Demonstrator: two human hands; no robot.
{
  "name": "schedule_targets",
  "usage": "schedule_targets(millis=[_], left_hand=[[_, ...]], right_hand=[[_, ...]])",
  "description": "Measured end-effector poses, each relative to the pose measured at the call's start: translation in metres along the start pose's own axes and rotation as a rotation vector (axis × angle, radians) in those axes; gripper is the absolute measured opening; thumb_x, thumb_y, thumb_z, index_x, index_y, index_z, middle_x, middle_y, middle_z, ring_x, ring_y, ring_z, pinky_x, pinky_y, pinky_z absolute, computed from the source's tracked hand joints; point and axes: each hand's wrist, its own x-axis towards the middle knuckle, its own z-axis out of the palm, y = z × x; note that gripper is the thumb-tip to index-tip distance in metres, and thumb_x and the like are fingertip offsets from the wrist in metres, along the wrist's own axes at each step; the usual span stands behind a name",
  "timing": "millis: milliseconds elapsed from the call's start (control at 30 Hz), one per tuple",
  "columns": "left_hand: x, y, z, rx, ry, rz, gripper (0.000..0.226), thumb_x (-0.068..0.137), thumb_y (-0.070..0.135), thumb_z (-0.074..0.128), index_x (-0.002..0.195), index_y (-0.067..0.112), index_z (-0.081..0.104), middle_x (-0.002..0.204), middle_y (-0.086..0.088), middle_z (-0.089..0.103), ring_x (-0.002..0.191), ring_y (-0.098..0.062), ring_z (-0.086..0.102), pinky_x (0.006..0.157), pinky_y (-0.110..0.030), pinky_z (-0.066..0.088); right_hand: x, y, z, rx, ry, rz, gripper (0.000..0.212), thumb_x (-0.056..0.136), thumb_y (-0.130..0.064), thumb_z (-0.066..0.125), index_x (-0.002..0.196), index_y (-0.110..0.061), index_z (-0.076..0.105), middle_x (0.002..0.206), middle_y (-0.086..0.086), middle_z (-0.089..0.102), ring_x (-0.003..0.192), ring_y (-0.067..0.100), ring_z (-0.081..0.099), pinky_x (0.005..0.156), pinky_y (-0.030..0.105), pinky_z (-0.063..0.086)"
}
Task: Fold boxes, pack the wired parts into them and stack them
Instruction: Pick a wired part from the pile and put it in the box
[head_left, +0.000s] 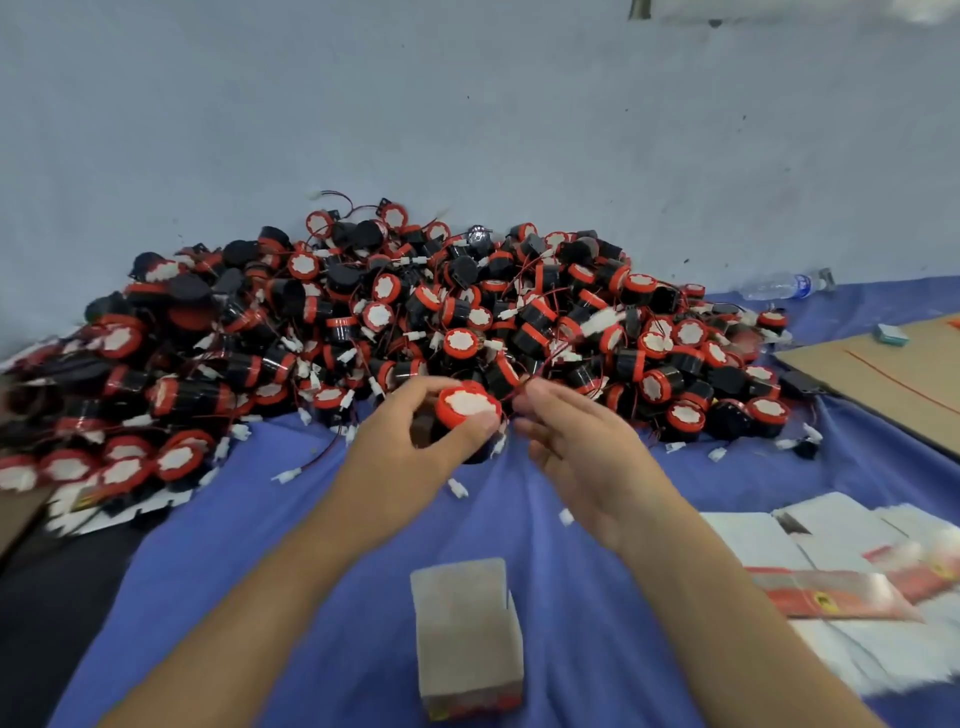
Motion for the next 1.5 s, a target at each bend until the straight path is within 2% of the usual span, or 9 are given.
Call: schedule_targets(millis=[200, 367, 533, 733, 867, 1033, 1233, 1400, 1500], left_hand=[[-0.064, 0.02, 0.001, 0.078, -0.154, 0.053, 0.033, 0.096, 0.063, 0.049, 0.125, 0.047, 0.049, 0.114, 0.019, 0.065, 0.102, -0.015, 0.066, 0.079, -0.036, 0.057], [-0.103, 0.004, 0.008, 0.341, -0.148, 0.105, 0.035, 0.103, 0.048, 0.042, 0.134, 0.034, 0.052, 0.121, 0.02, 0.058, 0.113, -0.006, 0.05, 0.097, -0.027, 0.043], [-0.119, -0.017, 0.002, 0.439, -0.216, 0.074, 0.036, 0.102, 0.027, 0.055, 0.137, 0.023, 0.053, 0.131, 0.013, 0.054, 0.119, -0.008, 0.049, 0.097, -0.009, 0.035], [-0.129, -0.032, 0.003, 0.795, -0.262, 0.271, 0.026, 0.104, 0.027, 0.049, 0.125, 0.019, 0.062, 0.139, 0.004, 0.049, 0.084, -0.03, 0.058, 0.076, -0.038, 0.049], [-0.133, -0.036, 0.009, 0.816, -0.279, 0.262, 0.035, 0.102, 0.031, 0.042, 0.131, 0.025, 0.06, 0.137, 0.007, 0.052, 0.114, -0.018, 0.054, 0.095, -0.037, 0.043], [-0.147, -0.044, 0.02, 0.996, -0.225, 0.357, 0.017, 0.093, 0.03, 0.065, 0.107, 0.029, 0.074, 0.108, 0.001, 0.064, 0.094, -0.024, 0.061, 0.072, -0.037, 0.049], [-0.164, -0.05, 0.039, 0.966, -0.123, 0.276, 0.027, 0.087, 0.025, 0.063, 0.109, 0.039, 0.068, 0.113, 0.016, 0.064, 0.104, -0.025, 0.052, 0.081, -0.037, 0.041], [-0.172, -0.05, 0.046, 0.957, -0.061, 0.193, 0.022, 0.089, 0.043, 0.058, 0.111, 0.042, 0.063, 0.114, 0.017, 0.06, 0.115, -0.026, 0.048, 0.086, -0.042, 0.037], [-0.178, -0.055, 0.05, 0.988, -0.07, 0.162, 0.051, 0.068, 0.019, 0.078, 0.11, 0.041, 0.06, 0.119, 0.009, 0.059, 0.117, -0.031, 0.051, 0.085, -0.046, 0.039]], right_hand=[[-0.047, -0.011, 0.001, -0.496, 0.026, -0.359, 0.011, 0.1, -0.017, 0.061, 0.09, -0.017, 0.065, 0.074, -0.003, 0.067, 0.07, 0.016, 0.065, 0.07, 0.029, 0.058], [-0.074, 0.019, -0.01, -0.911, -0.016, -0.509, 0.025, 0.099, -0.012, 0.055, 0.081, -0.028, 0.046, 0.063, -0.006, 0.055, 0.057, 0.013, 0.046, 0.052, 0.022, 0.038], [-0.079, 0.037, -0.013, -1.029, -0.106, -0.418, 0.021, 0.091, -0.015, 0.058, 0.08, -0.029, 0.047, 0.067, -0.003, 0.062, 0.063, 0.015, 0.055, 0.052, 0.026, 0.042], [-0.077, 0.052, -0.013, -1.26, -0.287, -0.313, 0.016, 0.097, -0.028, 0.06, 0.088, -0.016, 0.057, 0.066, 0.002, 0.064, 0.059, 0.018, 0.055, 0.057, 0.037, 0.046], [-0.075, 0.055, -0.011, -1.38, -0.279, -0.296, 0.027, 0.097, -0.024, 0.057, 0.074, -0.009, 0.057, 0.065, 0.006, 0.06, 0.061, 0.022, 0.049, 0.061, 0.043, 0.046], [-0.078, 0.057, -0.007, -1.404, -0.255, -0.314, 0.008, 0.089, -0.012, 0.058, 0.081, -0.013, 0.059, 0.075, 0.005, 0.066, 0.074, 0.027, 0.058, 0.064, 0.039, 0.05], [-0.079, 0.066, 0.0, -1.437, -0.163, -0.253, 0.014, 0.085, -0.013, 0.057, 0.073, -0.008, 0.06, 0.07, 0.009, 0.064, 0.069, 0.031, 0.058, 0.06, 0.039, 0.05], [-0.084, 0.073, 0.015, -1.513, -0.16, -0.307, 0.026, 0.086, -0.008, 0.048, 0.071, -0.022, 0.032, 0.069, 0.004, 0.048, 0.06, 0.026, 0.041, 0.047, 0.033, 0.026], [-0.089, 0.081, 0.024, -1.47, -0.207, -0.312, 0.032, 0.085, -0.005, 0.049, 0.07, -0.022, 0.027, 0.077, 0.004, 0.047, 0.066, 0.026, 0.04, 0.049, 0.032, 0.029]])
